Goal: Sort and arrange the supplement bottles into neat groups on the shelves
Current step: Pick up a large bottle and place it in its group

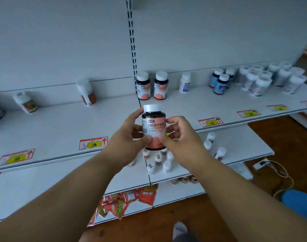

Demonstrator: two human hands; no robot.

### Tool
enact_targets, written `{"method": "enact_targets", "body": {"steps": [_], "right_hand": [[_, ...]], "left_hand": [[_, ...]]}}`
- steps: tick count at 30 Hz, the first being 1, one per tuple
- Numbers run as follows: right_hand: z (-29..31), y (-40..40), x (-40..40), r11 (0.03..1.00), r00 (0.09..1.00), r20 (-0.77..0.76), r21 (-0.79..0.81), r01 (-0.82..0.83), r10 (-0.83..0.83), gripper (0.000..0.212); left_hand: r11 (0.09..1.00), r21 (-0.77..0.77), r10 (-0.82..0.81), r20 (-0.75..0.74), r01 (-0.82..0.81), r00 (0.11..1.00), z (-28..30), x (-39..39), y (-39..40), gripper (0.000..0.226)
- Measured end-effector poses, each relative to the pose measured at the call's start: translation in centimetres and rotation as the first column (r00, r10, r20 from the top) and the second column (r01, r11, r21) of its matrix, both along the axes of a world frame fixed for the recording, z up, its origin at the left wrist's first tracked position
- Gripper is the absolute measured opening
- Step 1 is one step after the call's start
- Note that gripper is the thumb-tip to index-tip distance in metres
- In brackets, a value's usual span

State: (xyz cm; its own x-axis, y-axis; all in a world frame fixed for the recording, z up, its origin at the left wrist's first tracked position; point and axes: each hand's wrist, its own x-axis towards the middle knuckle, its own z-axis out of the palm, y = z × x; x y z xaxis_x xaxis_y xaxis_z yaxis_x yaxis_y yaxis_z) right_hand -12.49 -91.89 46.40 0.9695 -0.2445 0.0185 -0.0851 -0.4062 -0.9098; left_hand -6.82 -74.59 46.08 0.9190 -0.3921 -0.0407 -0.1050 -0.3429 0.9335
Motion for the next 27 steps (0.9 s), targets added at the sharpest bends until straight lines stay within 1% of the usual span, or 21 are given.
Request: {"method": "enact_targets", "body": {"steps": [3, 7, 10, 13, 15, 17, 19, 22, 24, 27], "right_hand": [[-0.6, -2.1, 5.9, 0.997, 1.000, 0.009, -0.073, -0.025, 0.026, 0.040], [-3.6, -3.9, 13.9, 0.984, 0.996, 0.039, -0.167, -0.069, 0.077, 0.046], [-5.6, -4.7, 17.9, 0.970, 0.994, 0.056, -0.231, -0.082, 0.097, 0.036], [-6.1, -4.9, 20.2, 0.961, 0.989, 0.086, -0.260, -0.096, 0.122, 0.030], [-6.0, -4.8, 21.1, 0.959, 0.989, 0.084, -0.264, -0.099, 0.125, 0.026], [-5.7, -4.6, 21.3, 0.958, 0.993, 0.060, -0.275, -0.085, 0.106, 0.023], [-5.1, -4.4, 20.7, 0.960, 0.994, 0.047, -0.266, -0.086, 0.102, 0.027], [-4.2, -4.1, 18.5, 0.956, 0.996, 0.038, -0.285, -0.065, 0.079, 0.035], [-4.1, -3.5, 16.9, 0.941, 0.995, 0.084, -0.338, -0.014, 0.045, 0.031], [-3.3, -0.5, 13.8, 0.921, 0.982, 0.190, -0.383, 0.070, 0.005, 0.027]], "left_hand": [[0.992, 0.067, 0.102, 0.068, -0.106, 0.992, -1.1, 4.6, -2.9, 0.075], [0.963, 0.100, 0.237, 0.127, -0.250, 0.963, -3.4, 10.8, -6.2, 0.075], [0.920, 0.163, 0.329, 0.174, -0.356, 0.928, -4.7, 14.0, -7.7, 0.078], [0.868, 0.254, 0.369, 0.243, -0.426, 0.897, -4.9, 15.9, -8.5, 0.076], [0.856, 0.279, 0.373, 0.248, -0.435, 0.894, -4.5, 16.7, -8.6, 0.074], [0.850, 0.299, 0.382, 0.219, -0.435, 0.898, -4.0, 17.1, -8.4, 0.074], [0.848, 0.297, 0.393, 0.200, -0.438, 0.897, -3.6, 16.4, -7.8, 0.074], [0.876, 0.265, 0.359, 0.199, -0.403, 0.912, -3.7, 13.9, -6.6, 0.071], [0.904, 0.234, 0.310, 0.221, -0.359, 0.925, -4.2, 12.0, -5.4, 0.068], [0.944, 0.213, 0.177, 0.317, -0.251, 0.932, -4.4, 9.1, -2.4, 0.064]]}}
